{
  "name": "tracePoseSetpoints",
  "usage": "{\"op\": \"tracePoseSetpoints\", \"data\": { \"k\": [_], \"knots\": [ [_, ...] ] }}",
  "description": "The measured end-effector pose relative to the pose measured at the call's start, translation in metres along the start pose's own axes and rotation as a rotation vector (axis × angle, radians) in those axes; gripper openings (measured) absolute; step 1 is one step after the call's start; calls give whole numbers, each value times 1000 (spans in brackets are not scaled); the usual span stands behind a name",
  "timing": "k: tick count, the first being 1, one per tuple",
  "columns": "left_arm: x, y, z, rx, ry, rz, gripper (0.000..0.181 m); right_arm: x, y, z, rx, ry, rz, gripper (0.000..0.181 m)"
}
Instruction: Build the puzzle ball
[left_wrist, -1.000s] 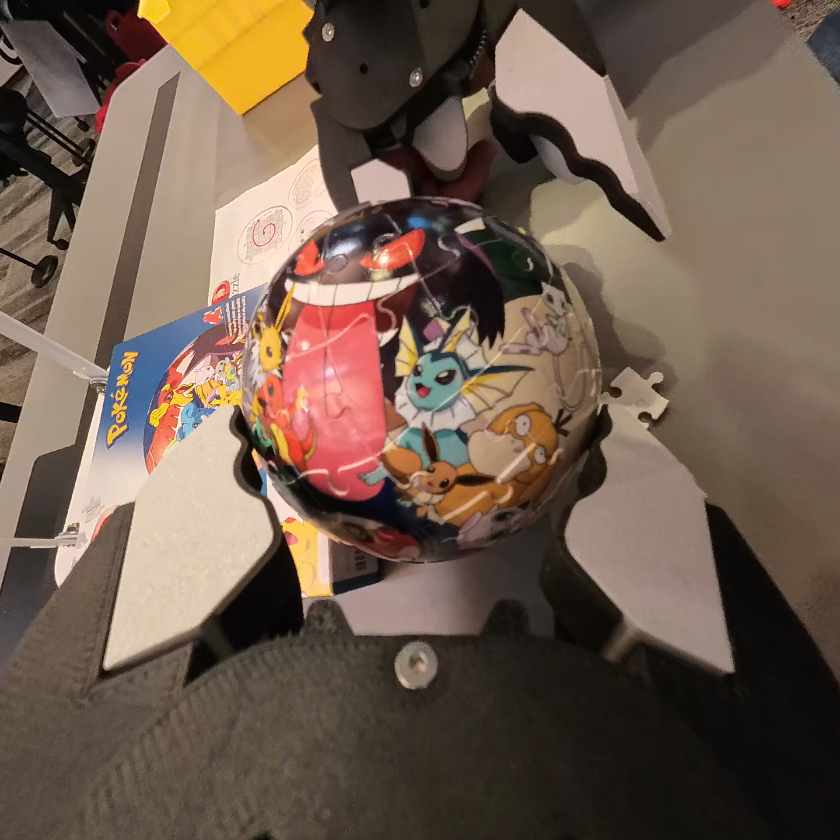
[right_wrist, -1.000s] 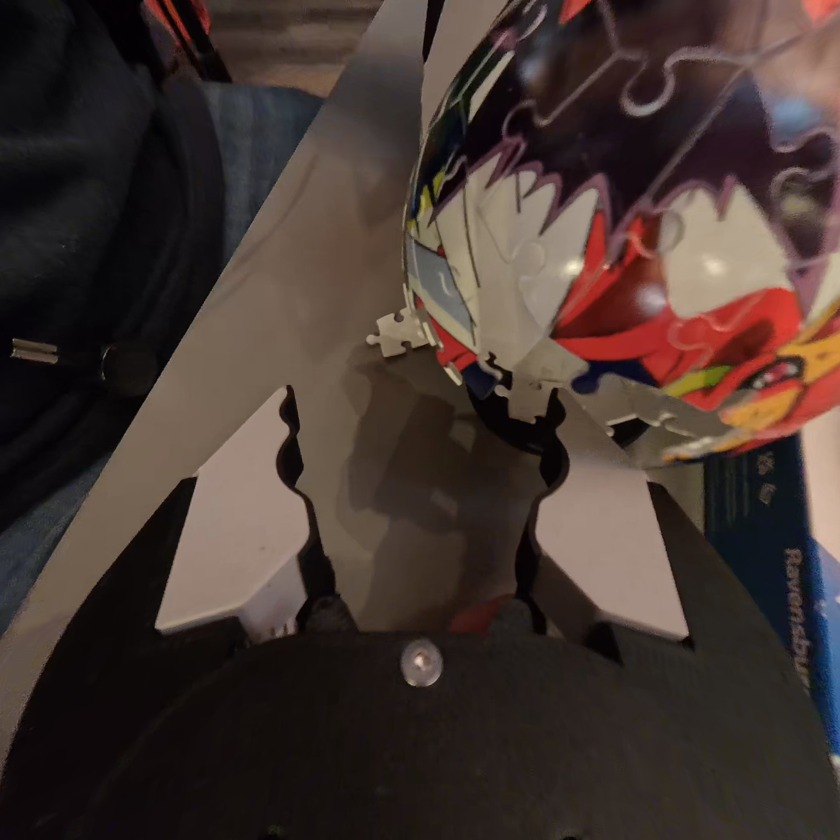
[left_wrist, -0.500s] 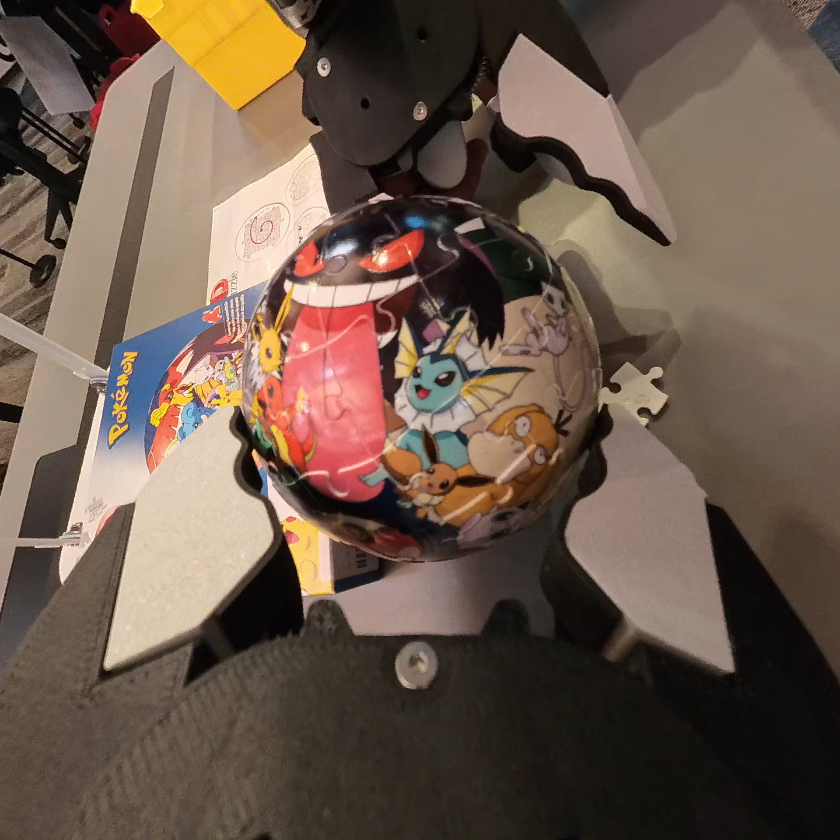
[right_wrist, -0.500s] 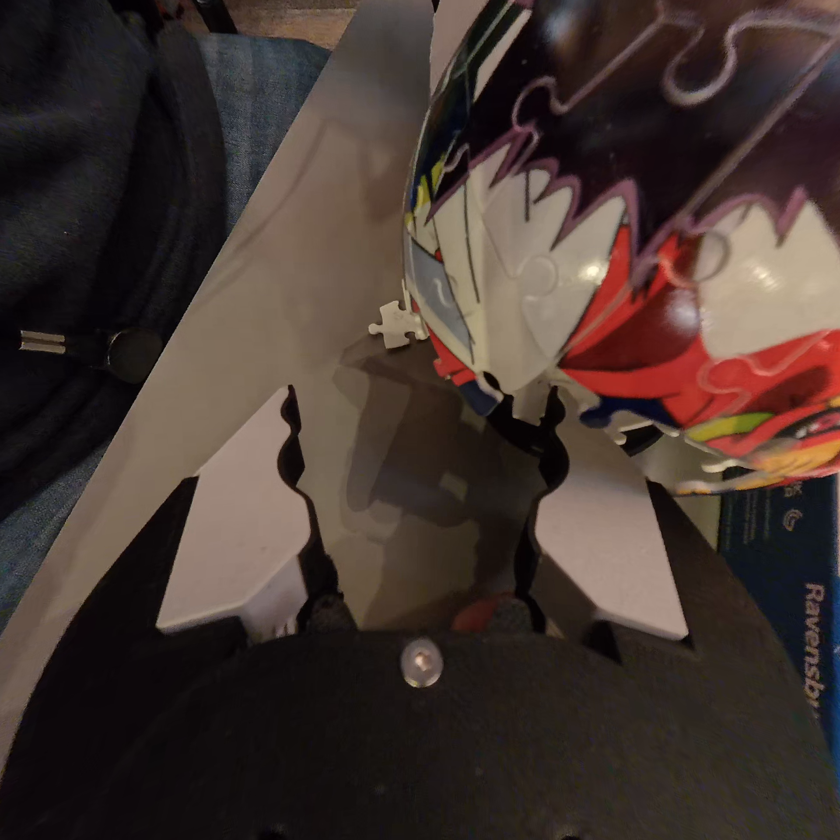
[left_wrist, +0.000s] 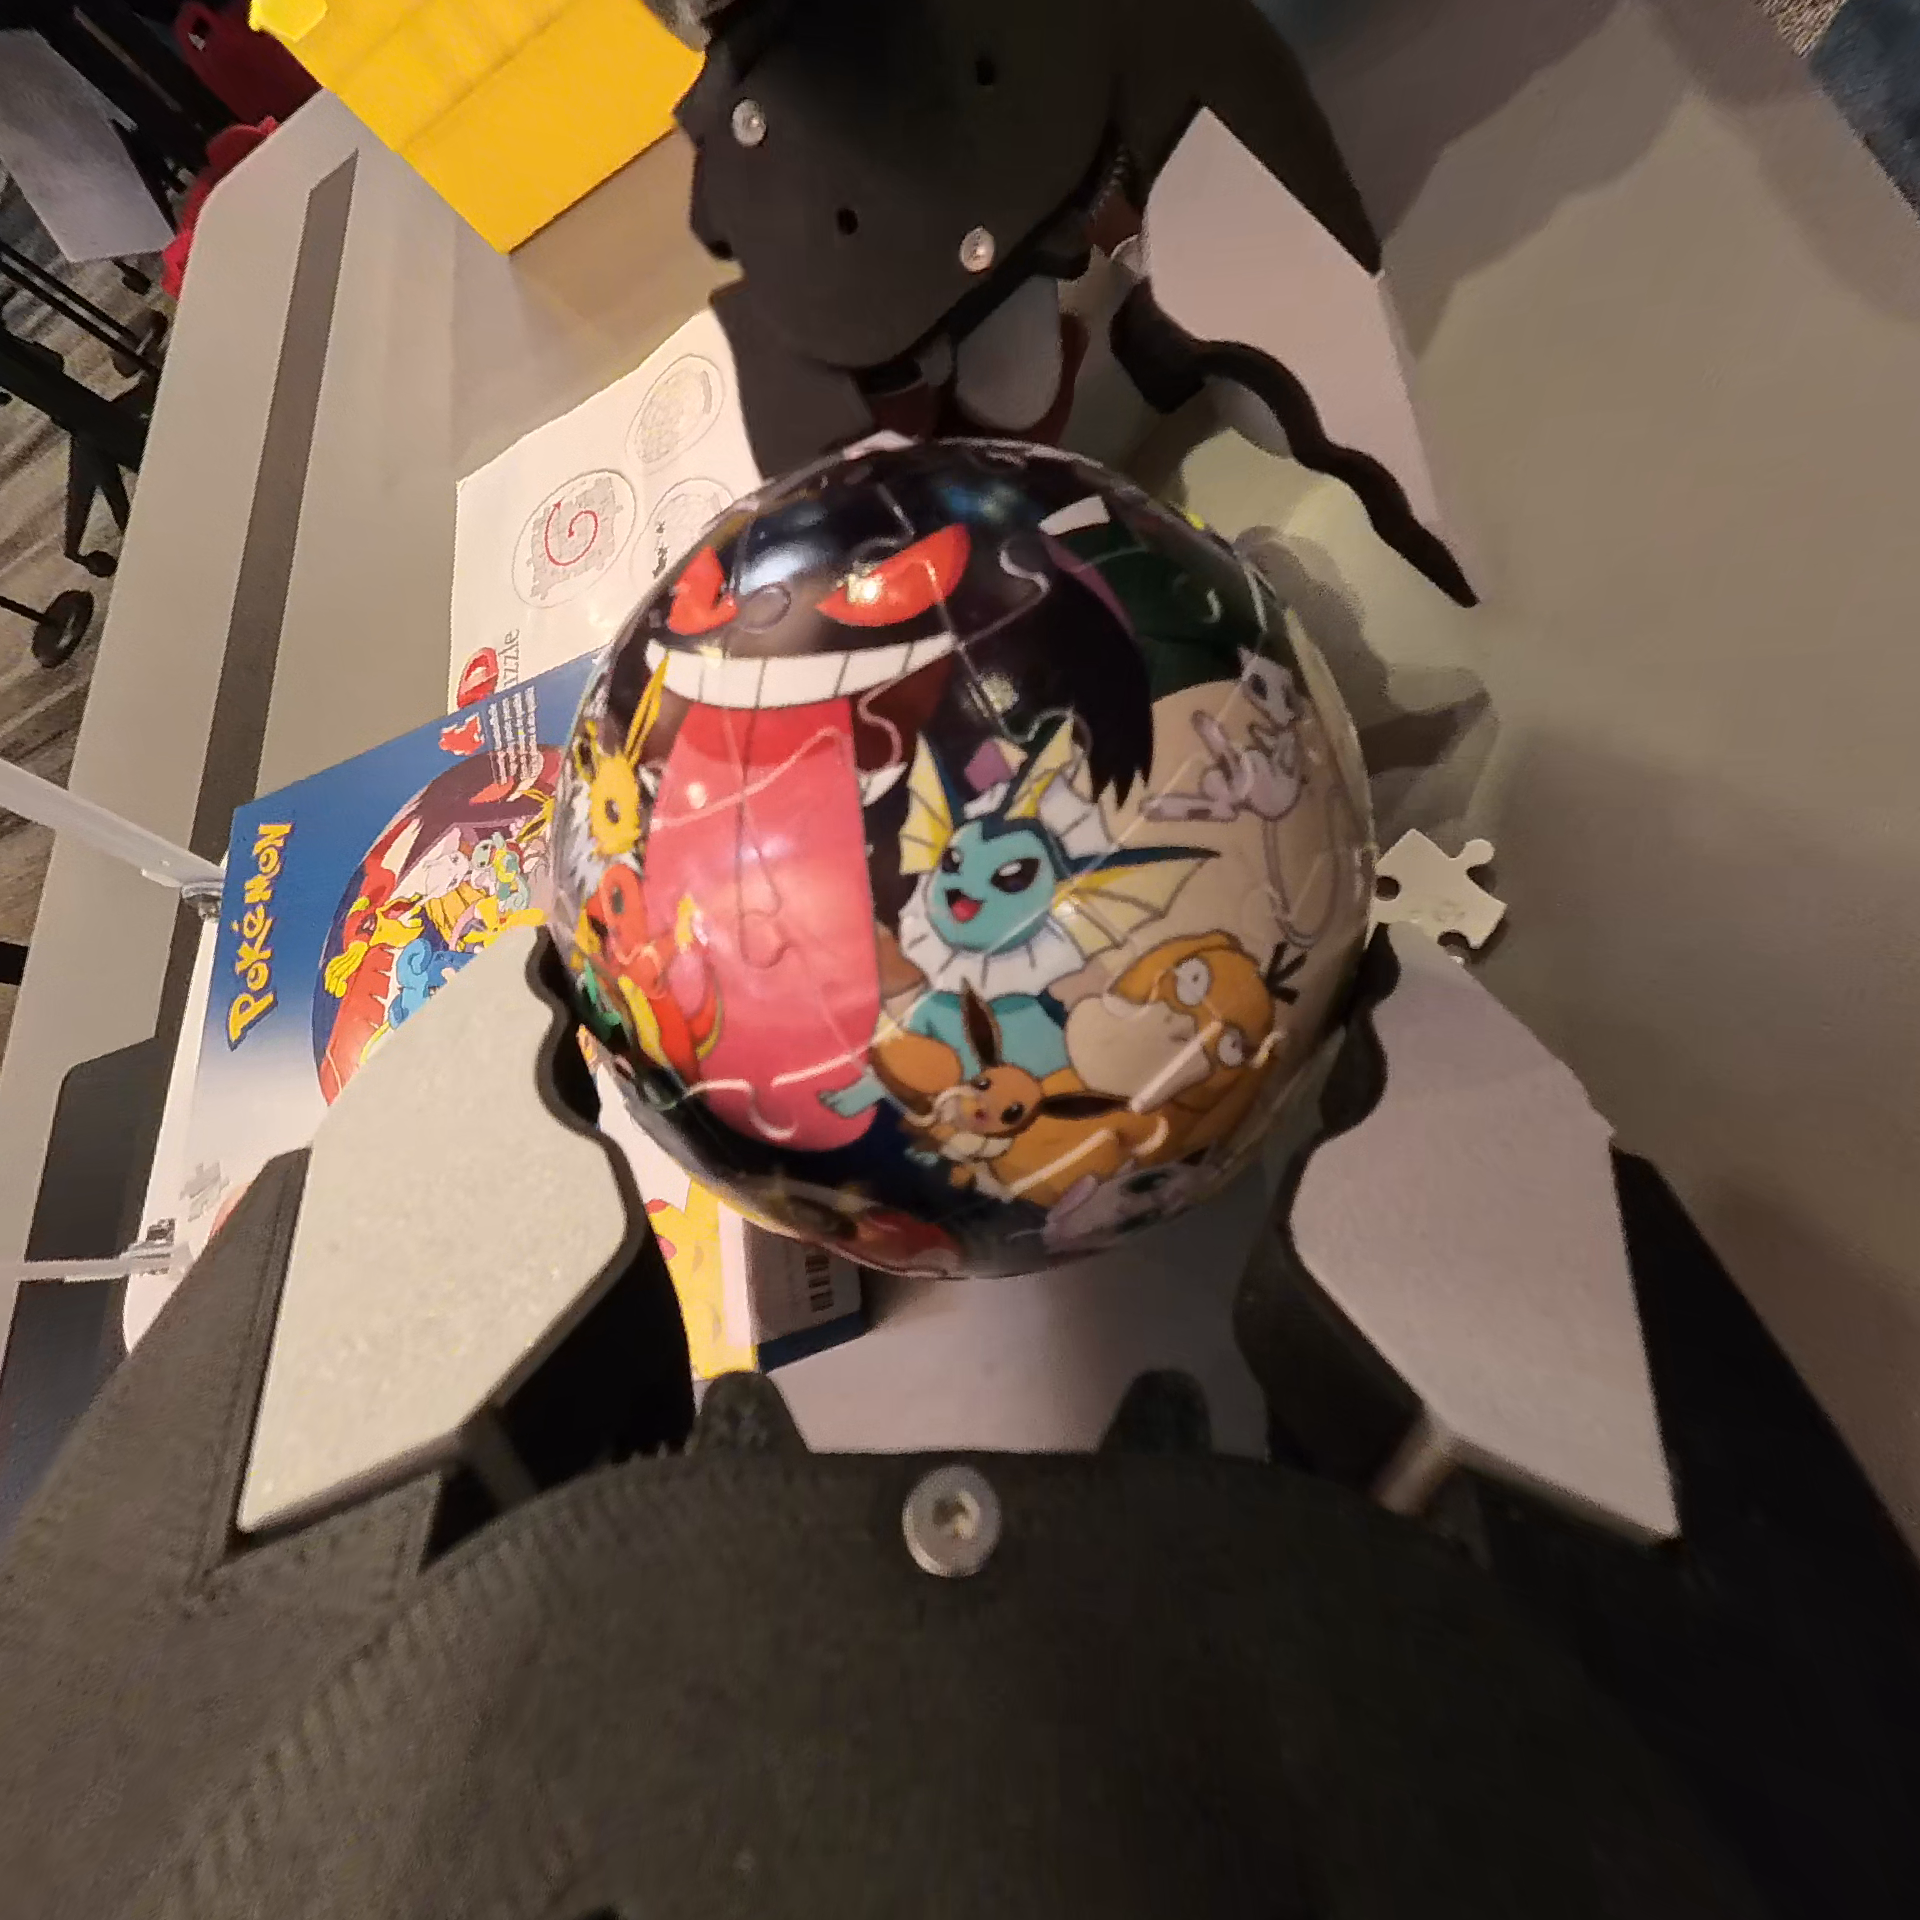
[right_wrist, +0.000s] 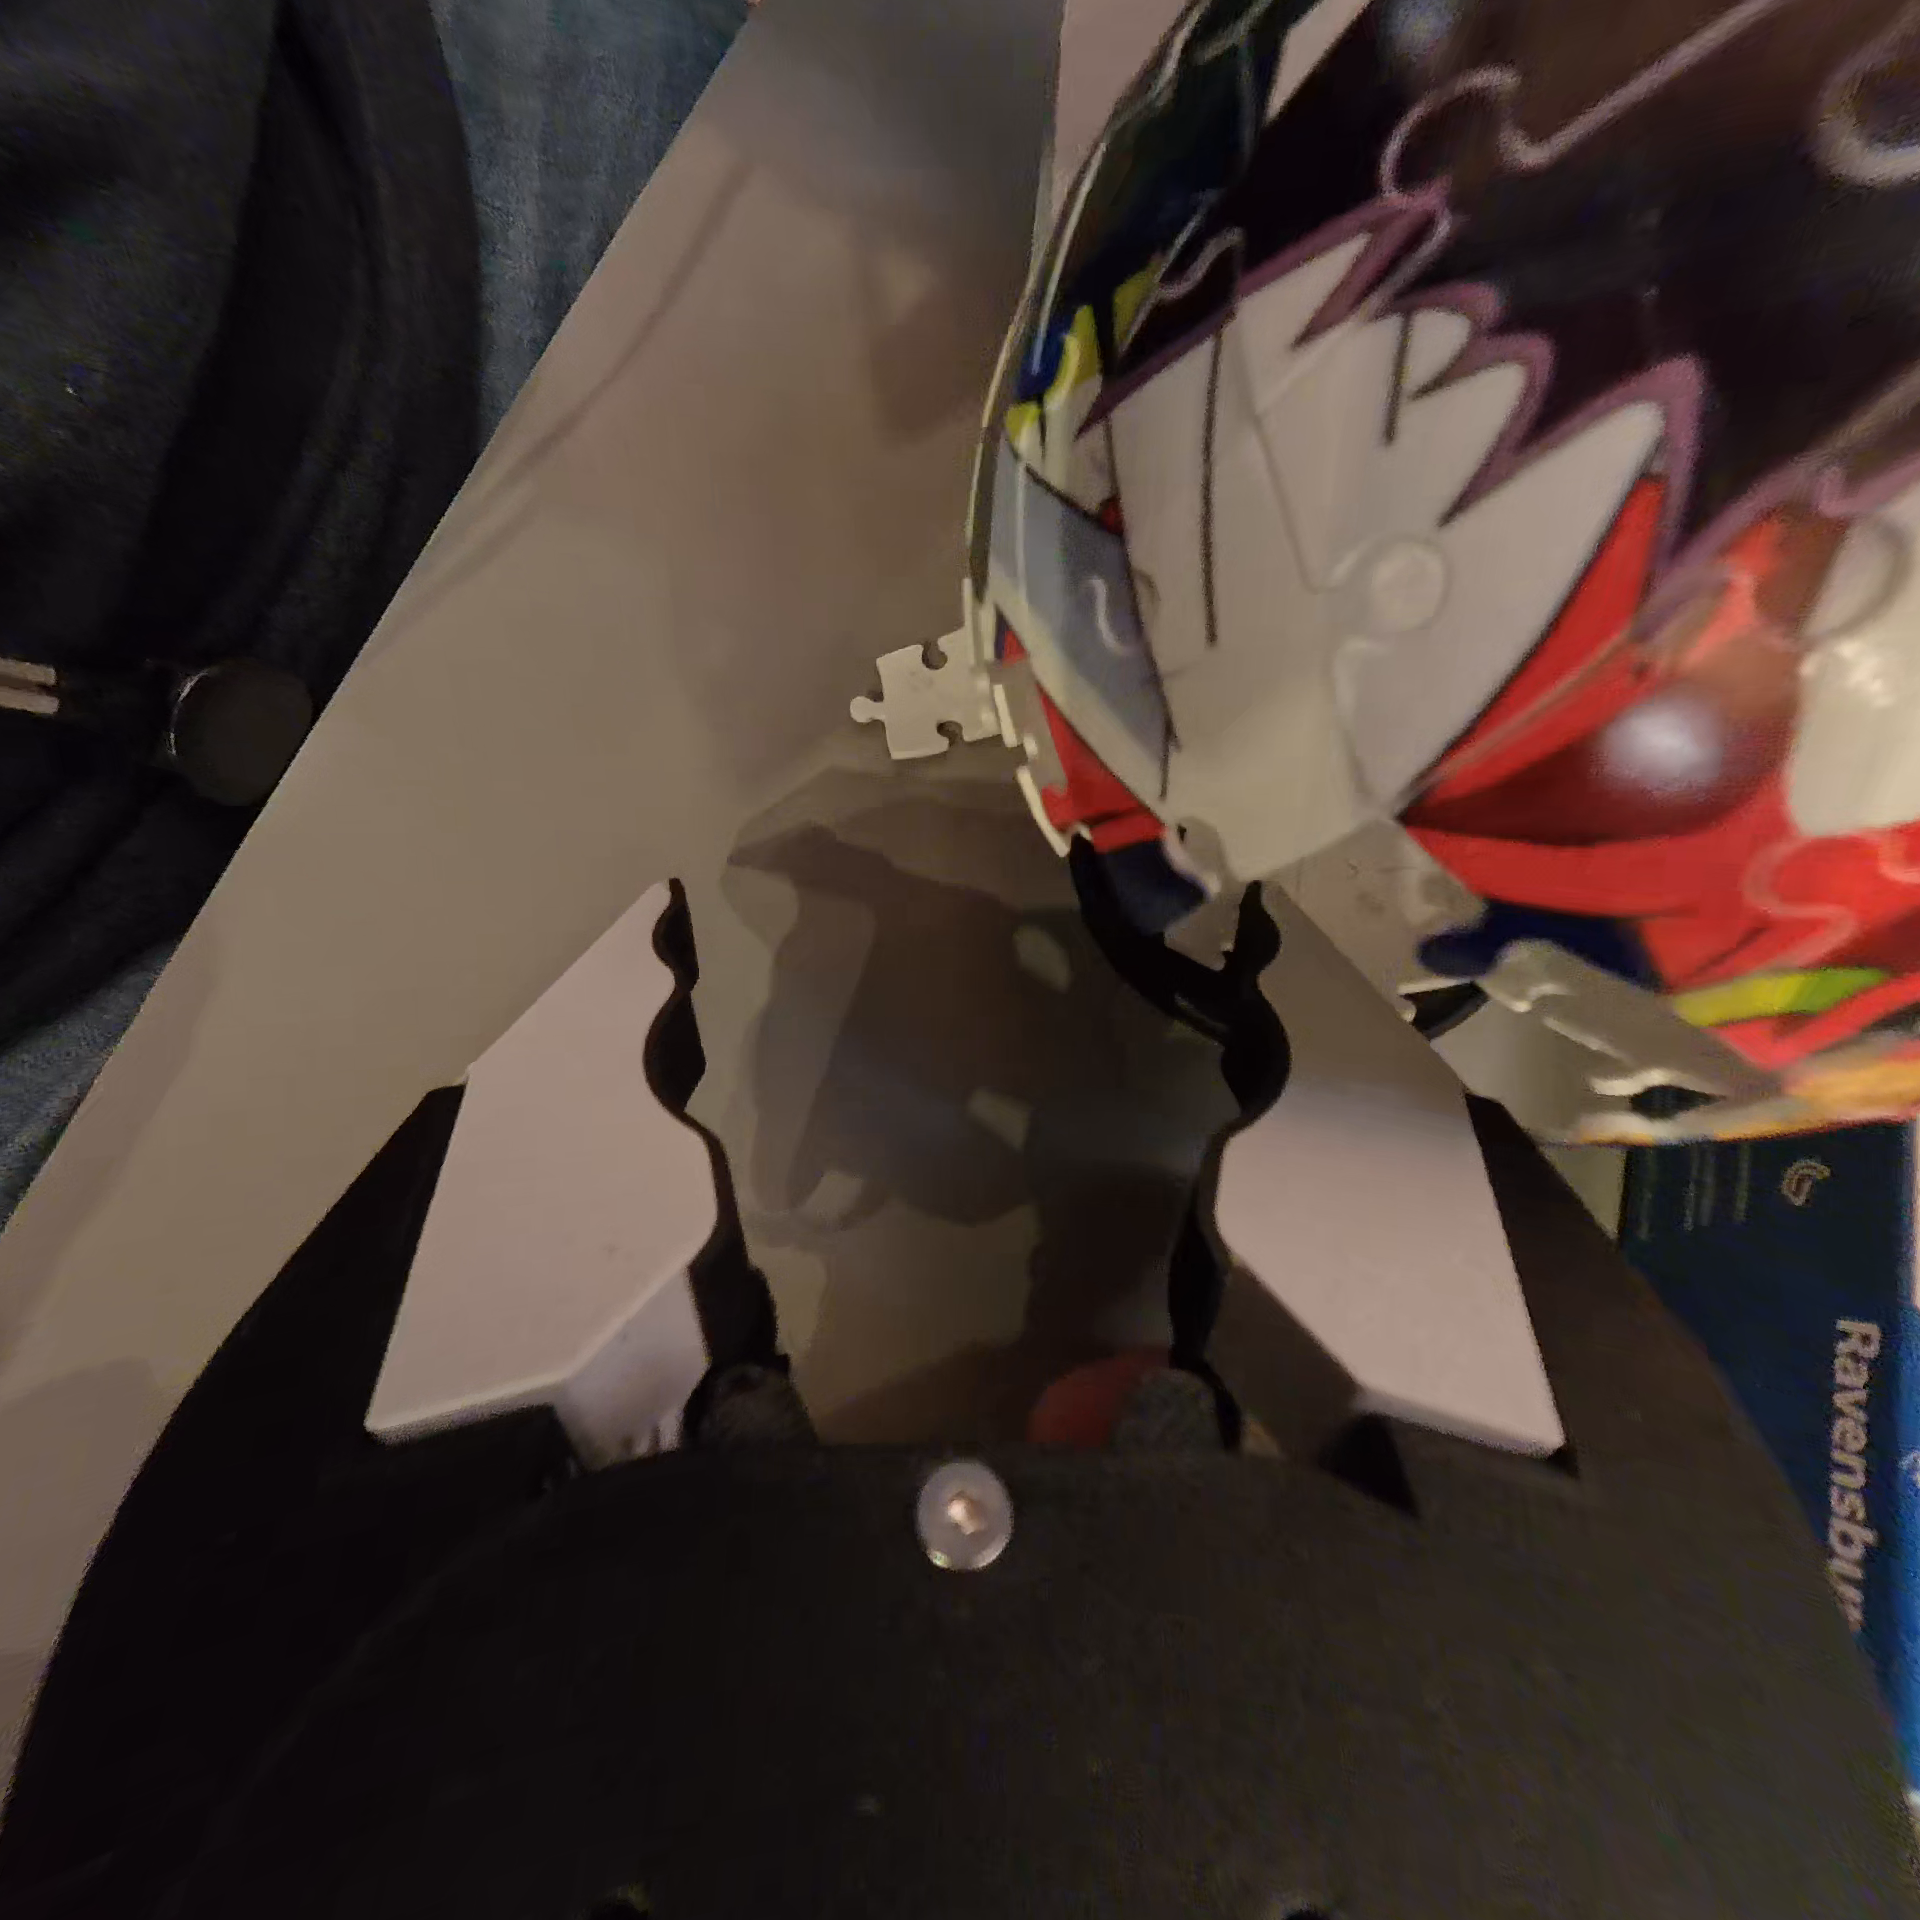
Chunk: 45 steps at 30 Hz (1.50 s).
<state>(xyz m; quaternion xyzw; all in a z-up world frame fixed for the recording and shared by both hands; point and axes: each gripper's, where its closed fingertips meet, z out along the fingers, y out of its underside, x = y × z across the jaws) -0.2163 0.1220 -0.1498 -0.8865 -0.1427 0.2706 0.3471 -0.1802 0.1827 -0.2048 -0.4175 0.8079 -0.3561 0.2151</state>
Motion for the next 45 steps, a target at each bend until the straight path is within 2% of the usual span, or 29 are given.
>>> {"op": "tracePoseSetpoints", "data": {
  "k": [6,9,11,20,23,26,29,32,34,36,41,45],
  "knots": [
    [-1,1,0,-2,-3,-7,136,3,-4,-25,121,13,90,98],
    [-1,1,0,-3,-6,-9,136,7,7,-35,123,58,131,97],
    [-2,1,0,-2,-5,-19,136,7,4,-43,168,70,161,94],
    [-2,-1,-4,-14,-10,-55,136,-5,2,-47,183,109,202,92],
    [-3,0,-13,-18,-23,-80,138,-6,0,-52,191,137,221,91],
    [-10,2,-34,-25,-77,-125,135,-12,-2,-59,207,156,234,86],
    [-3,18,-55,-88,-94,-187,132,-20,-5,-61,208,167,251,78],
    [20,43,-70,-182,-59,-230,116,-28,-3,-57,172,181,274,68],
    [32,54,-76,-198,-48,-271,107,-32,-1,-52,142,195,294,58],
    [39,69,-79,-242,-60,-293,103,-31,4,-47,91,236,307,52],
    [58,98,-76,-313,-8,-325,85,-41,-3,-39,63,258,303,51],
    [62,120,-75,-369,21,-351,59,-46,-14,-39,81,259,299,50]
  ]
}}
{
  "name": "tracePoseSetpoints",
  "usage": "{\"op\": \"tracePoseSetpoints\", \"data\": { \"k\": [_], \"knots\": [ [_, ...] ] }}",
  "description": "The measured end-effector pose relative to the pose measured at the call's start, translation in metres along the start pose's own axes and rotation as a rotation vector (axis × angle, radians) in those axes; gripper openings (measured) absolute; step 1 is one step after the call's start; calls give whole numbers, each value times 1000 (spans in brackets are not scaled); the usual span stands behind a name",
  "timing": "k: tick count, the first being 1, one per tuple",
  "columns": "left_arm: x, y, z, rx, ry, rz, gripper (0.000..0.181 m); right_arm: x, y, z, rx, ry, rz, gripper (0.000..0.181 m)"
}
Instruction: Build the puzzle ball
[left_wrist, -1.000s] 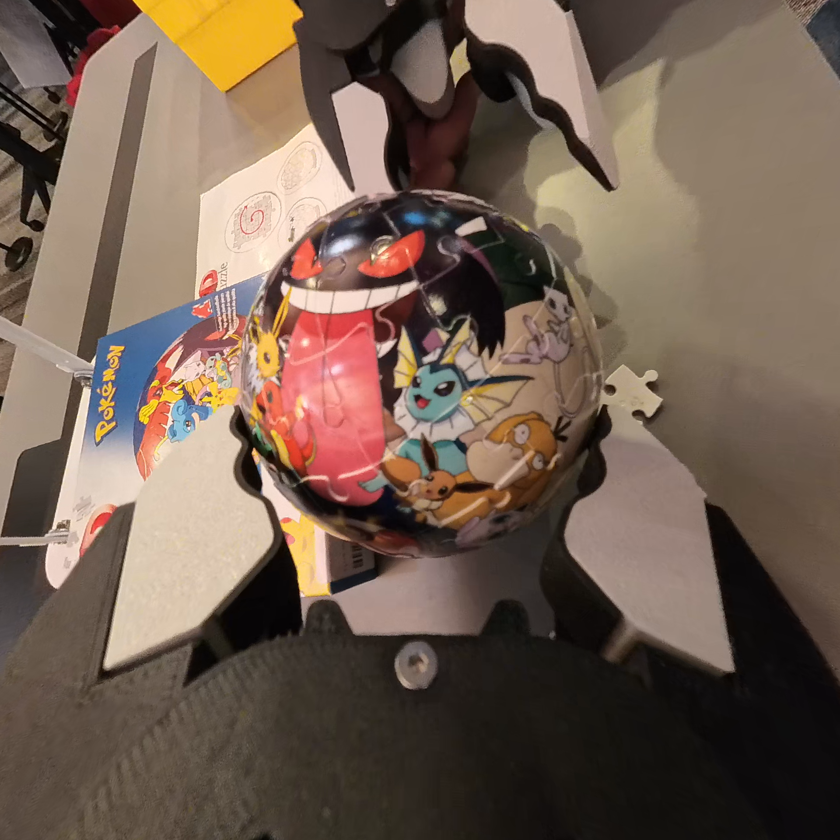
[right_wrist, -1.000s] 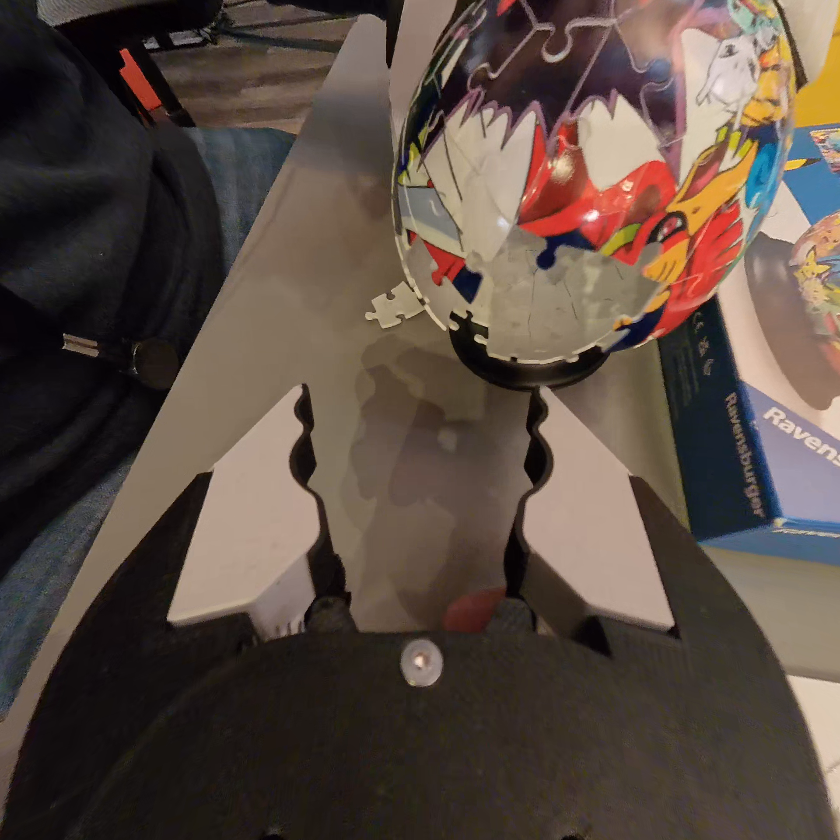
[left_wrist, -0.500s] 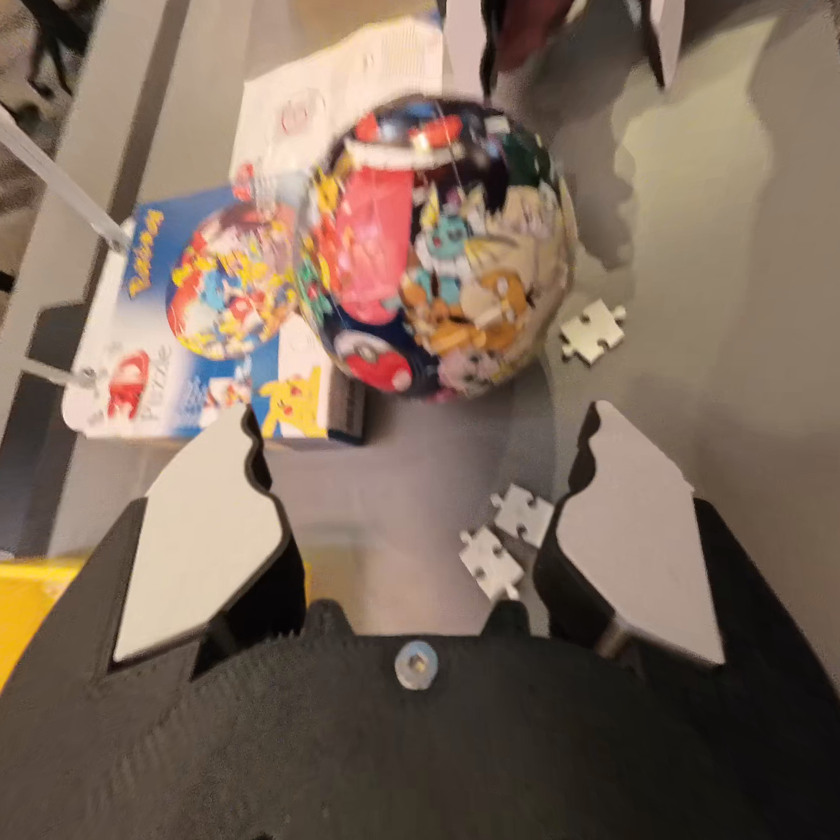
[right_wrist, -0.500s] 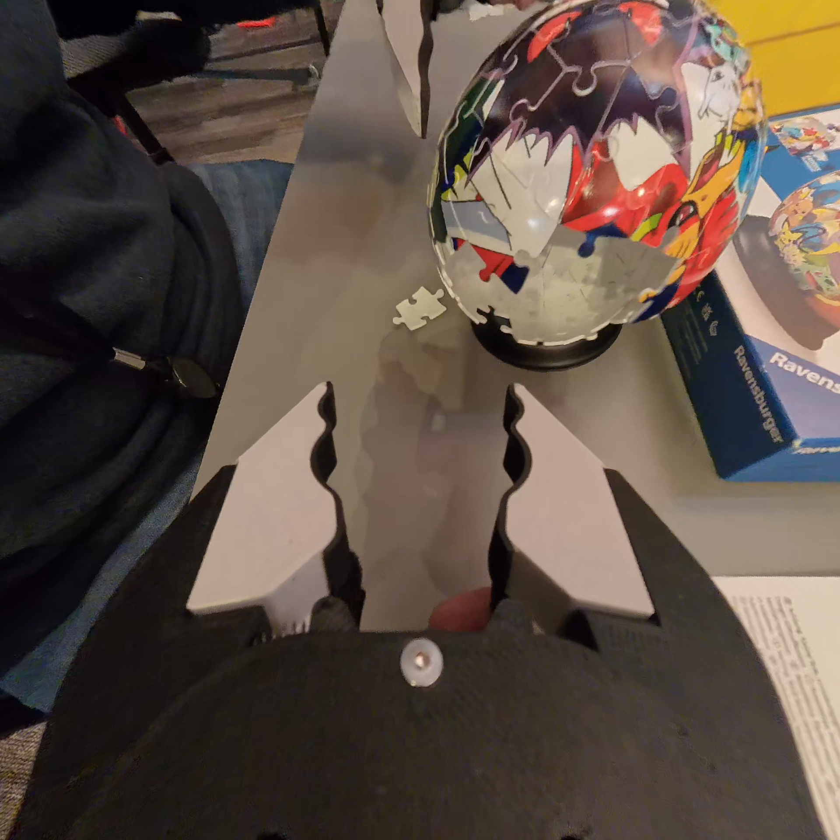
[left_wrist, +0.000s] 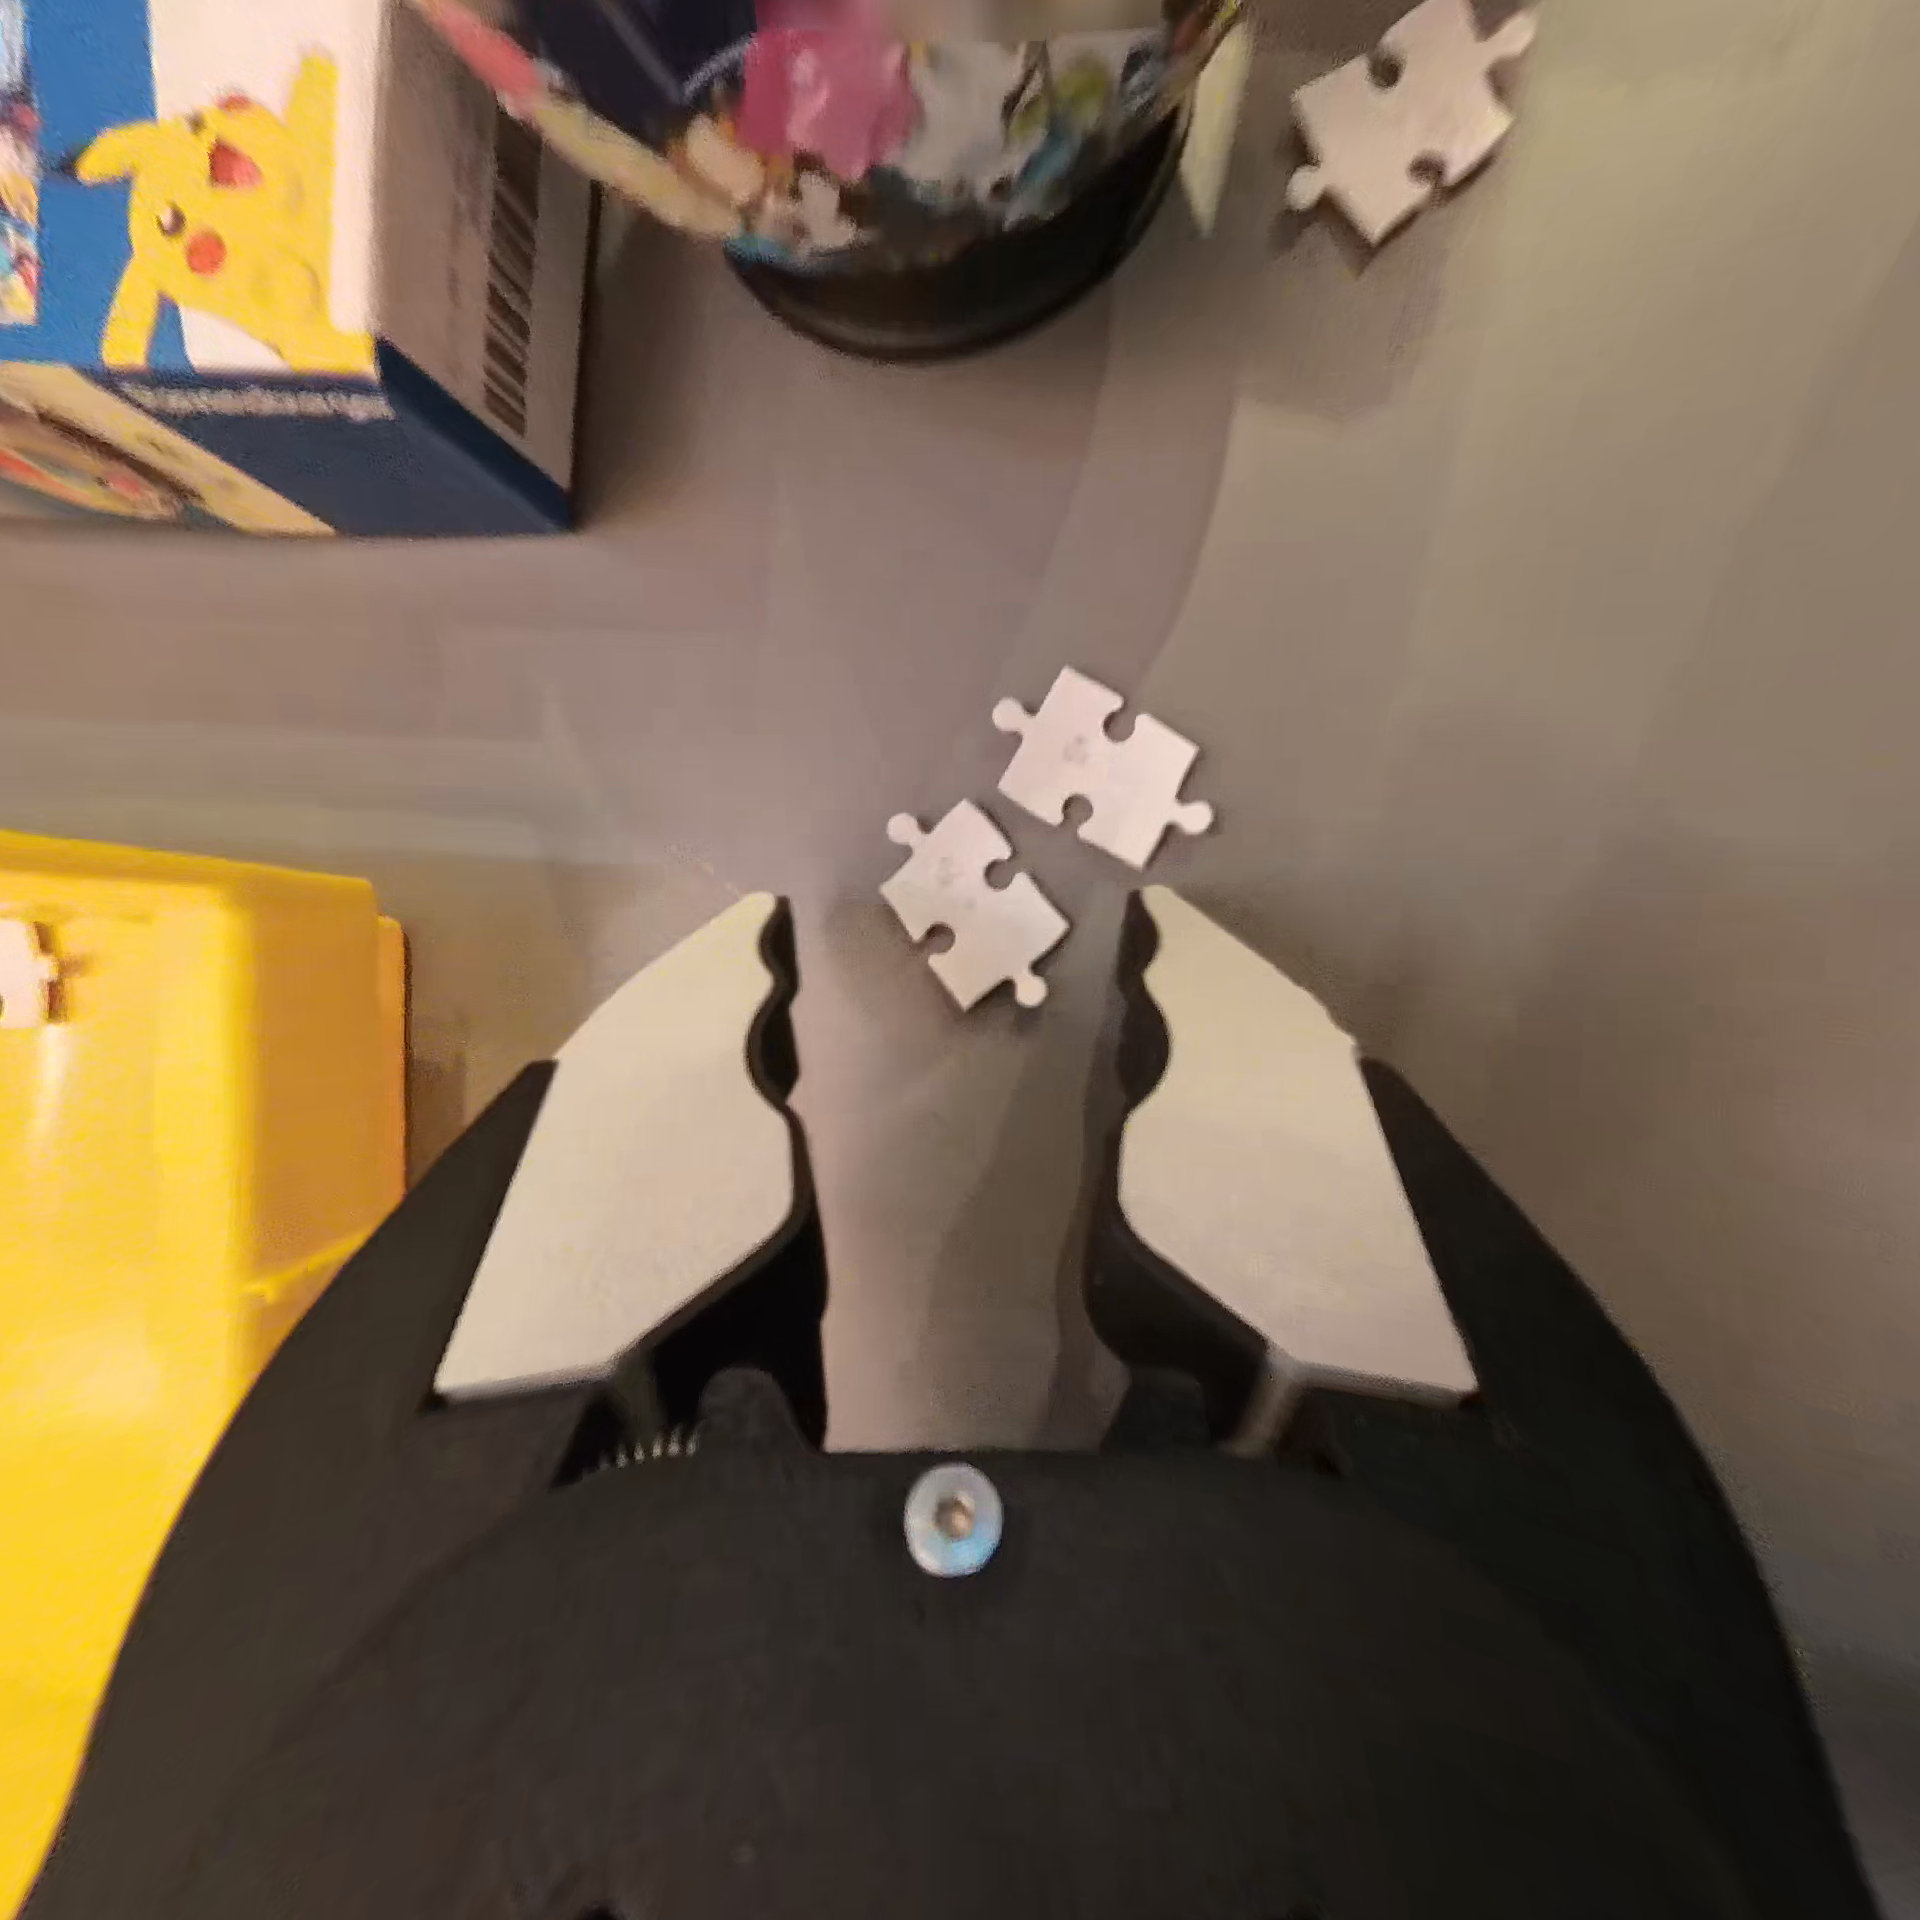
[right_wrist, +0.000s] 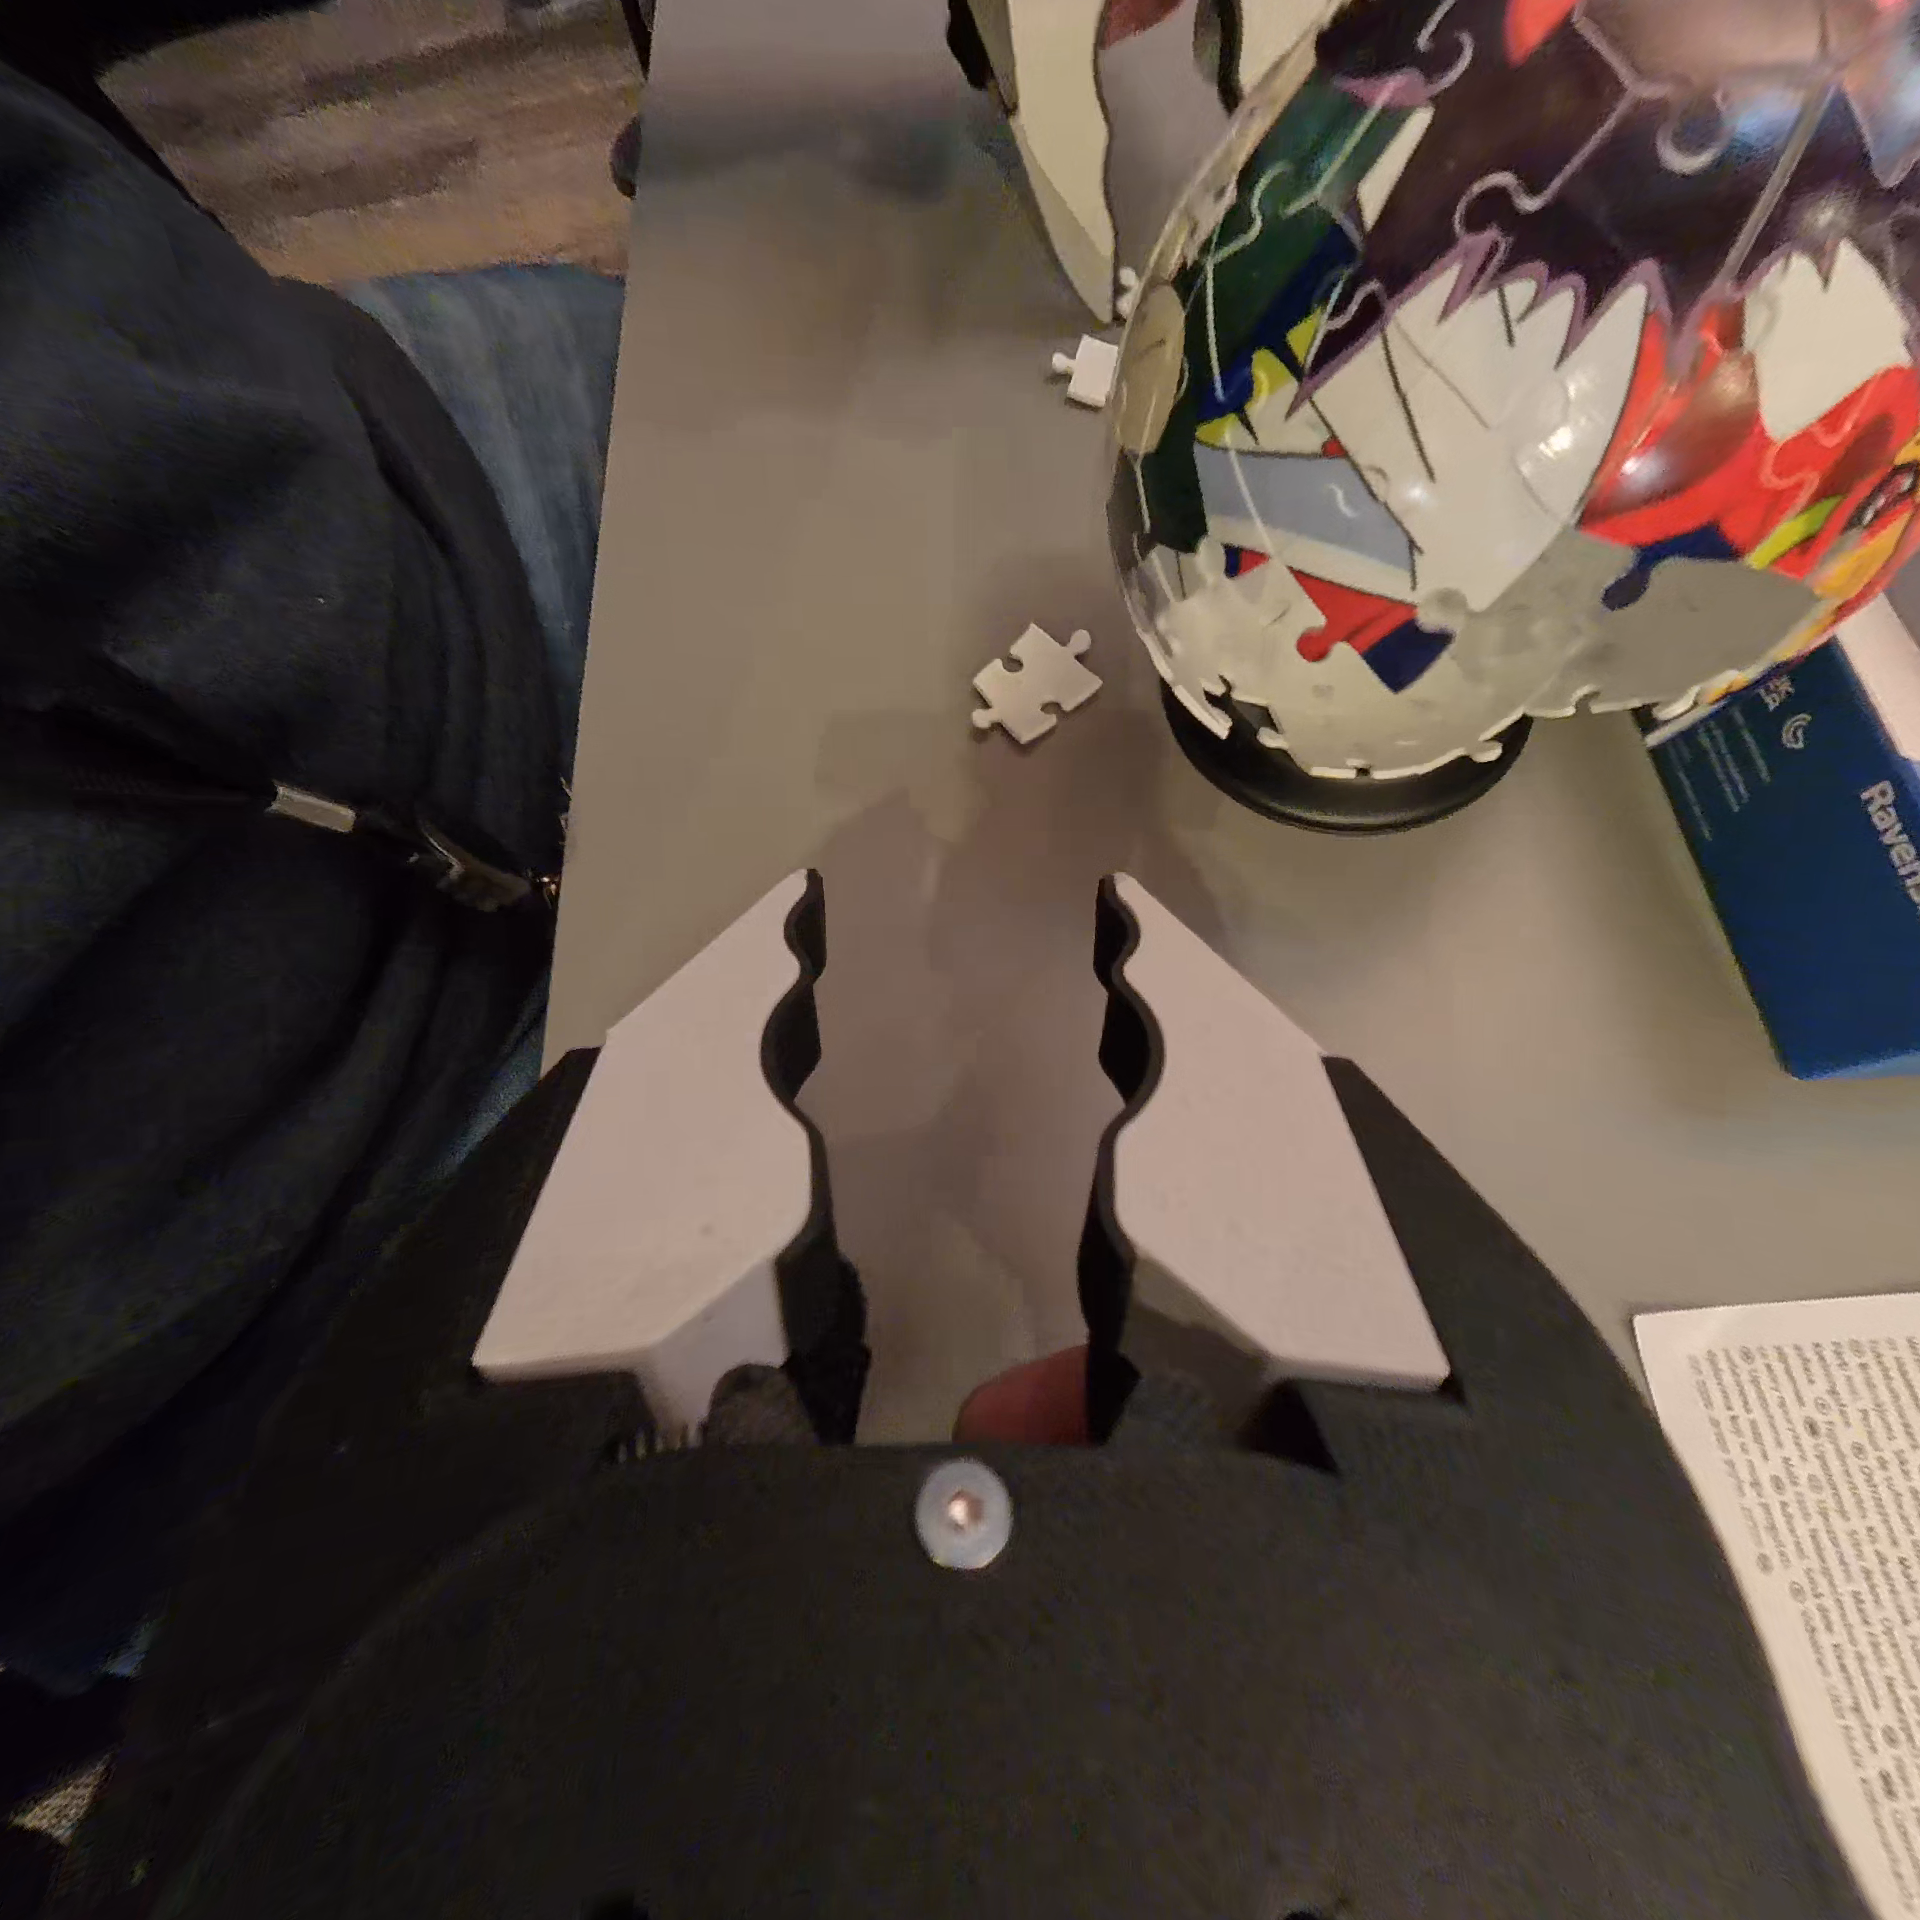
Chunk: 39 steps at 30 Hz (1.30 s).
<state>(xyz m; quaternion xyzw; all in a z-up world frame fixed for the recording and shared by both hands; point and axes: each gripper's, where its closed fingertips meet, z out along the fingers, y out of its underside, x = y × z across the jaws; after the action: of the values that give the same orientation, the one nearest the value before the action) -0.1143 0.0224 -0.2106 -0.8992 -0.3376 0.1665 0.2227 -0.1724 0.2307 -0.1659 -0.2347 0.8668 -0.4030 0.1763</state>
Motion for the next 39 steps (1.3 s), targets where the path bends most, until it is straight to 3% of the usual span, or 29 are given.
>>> {"op": "tracePoseSetpoints", "data": {
  "k": [5,24,27,33,39],
  "knots": [
    [0,3,3,20,29,-1,17,0,-8,-5,40,2,18,49],
    [-4,-24,-5,101,-94,32,1,0,-10,-27,146,-15,101,40],
    [3,-41,-16,126,-124,64,1,0,-9,-30,140,5,125,27],
    [42,-104,-32,243,-163,144,1,-16,-19,-29,194,-66,287,27],
    [94,-158,-10,279,-127,361,1,-19,-21,-26,251,-107,439,31]
  ]
}}
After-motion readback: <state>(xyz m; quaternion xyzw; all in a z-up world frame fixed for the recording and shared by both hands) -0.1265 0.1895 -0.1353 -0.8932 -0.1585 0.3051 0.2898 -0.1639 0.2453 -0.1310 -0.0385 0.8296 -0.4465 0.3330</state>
